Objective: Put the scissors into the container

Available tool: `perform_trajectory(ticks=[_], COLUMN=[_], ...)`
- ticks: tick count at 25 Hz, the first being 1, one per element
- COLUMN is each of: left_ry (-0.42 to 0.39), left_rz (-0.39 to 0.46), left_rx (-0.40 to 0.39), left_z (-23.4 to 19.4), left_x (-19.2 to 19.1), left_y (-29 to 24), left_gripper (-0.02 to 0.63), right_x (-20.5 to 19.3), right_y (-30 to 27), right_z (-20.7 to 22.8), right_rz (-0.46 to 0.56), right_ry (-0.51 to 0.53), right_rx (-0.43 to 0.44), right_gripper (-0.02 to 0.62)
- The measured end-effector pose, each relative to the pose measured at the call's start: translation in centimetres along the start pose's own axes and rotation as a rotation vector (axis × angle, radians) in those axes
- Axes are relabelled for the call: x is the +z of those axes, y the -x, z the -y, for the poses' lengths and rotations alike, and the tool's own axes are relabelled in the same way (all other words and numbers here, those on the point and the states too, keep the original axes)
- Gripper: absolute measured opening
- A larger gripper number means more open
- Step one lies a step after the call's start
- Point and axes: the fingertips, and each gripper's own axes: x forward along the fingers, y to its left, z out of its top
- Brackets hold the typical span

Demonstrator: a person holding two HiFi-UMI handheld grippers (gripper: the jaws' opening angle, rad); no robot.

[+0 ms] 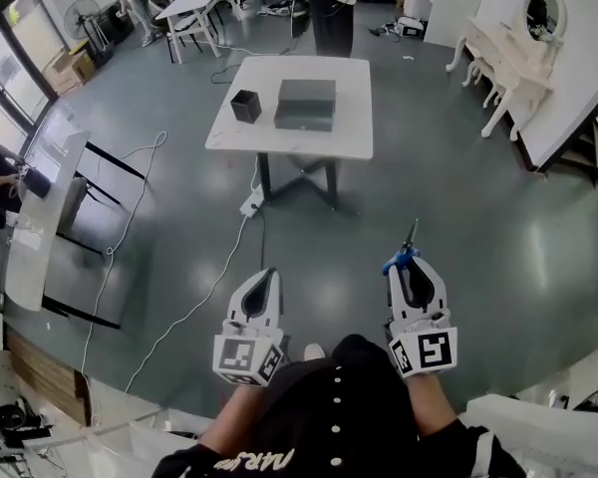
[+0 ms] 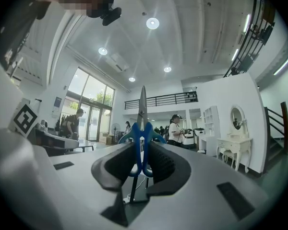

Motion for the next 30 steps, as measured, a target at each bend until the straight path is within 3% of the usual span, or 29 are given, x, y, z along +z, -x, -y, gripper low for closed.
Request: perform_trajectory(ticks=[11, 30], left_ry=[0.004, -0.019], left_rz=[0.009, -0.002], left_rx=[-0.001, 0.029], left_z=[-2.8, -5.6], left_x=[0.5, 1.1], left_y=[-1.1, -15.4], left_gripper=[0.026, 0.026], right_x=[-0.4, -2.6], right_y=[-2.8, -15.1], right_z=[-1.4, 7.2], right_rz=[-0.005, -0.001], right_ry=[0.002, -0.022], right_rx=[0.01, 0.042], right_gripper=[0.097, 0.097])
